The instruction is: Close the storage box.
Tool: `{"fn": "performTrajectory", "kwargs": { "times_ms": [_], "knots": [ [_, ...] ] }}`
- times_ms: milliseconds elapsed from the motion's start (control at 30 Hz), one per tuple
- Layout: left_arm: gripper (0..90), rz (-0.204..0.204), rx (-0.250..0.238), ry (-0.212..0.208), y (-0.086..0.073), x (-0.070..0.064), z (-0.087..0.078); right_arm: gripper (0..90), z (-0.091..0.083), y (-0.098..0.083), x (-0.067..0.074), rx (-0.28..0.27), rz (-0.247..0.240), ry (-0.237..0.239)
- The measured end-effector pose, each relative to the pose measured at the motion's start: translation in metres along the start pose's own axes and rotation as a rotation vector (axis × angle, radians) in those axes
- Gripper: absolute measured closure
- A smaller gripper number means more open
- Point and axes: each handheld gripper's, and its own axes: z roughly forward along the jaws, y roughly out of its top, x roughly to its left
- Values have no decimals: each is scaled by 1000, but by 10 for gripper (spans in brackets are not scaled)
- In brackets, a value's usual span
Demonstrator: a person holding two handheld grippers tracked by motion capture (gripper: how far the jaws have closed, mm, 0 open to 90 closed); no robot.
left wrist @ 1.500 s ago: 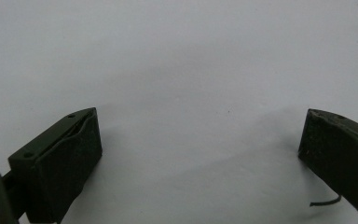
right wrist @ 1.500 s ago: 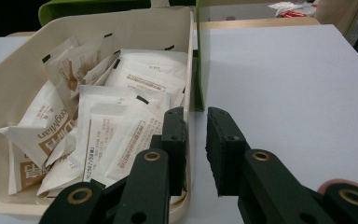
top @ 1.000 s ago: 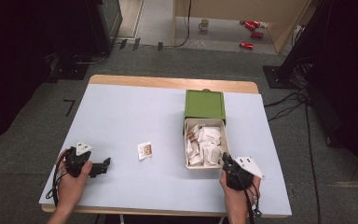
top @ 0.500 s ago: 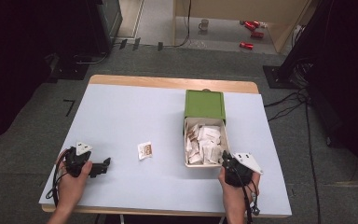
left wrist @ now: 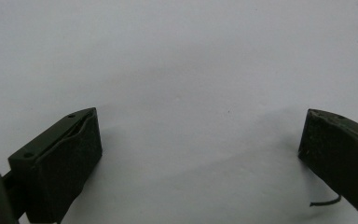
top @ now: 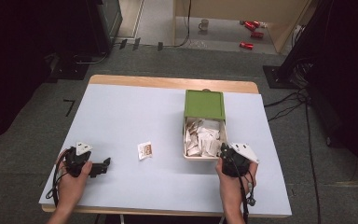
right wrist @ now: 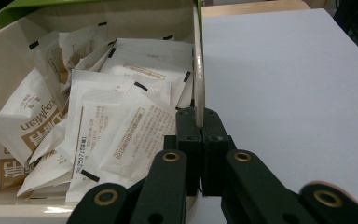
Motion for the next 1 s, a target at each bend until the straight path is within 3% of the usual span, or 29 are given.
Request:
{"fn": "performTrajectory", "kwargs": {
  "times_ms": [1000],
  "knots": [
    [0,1,2,0,0,0,0,896,44,16,1,30,6,-17]
  ]
}}
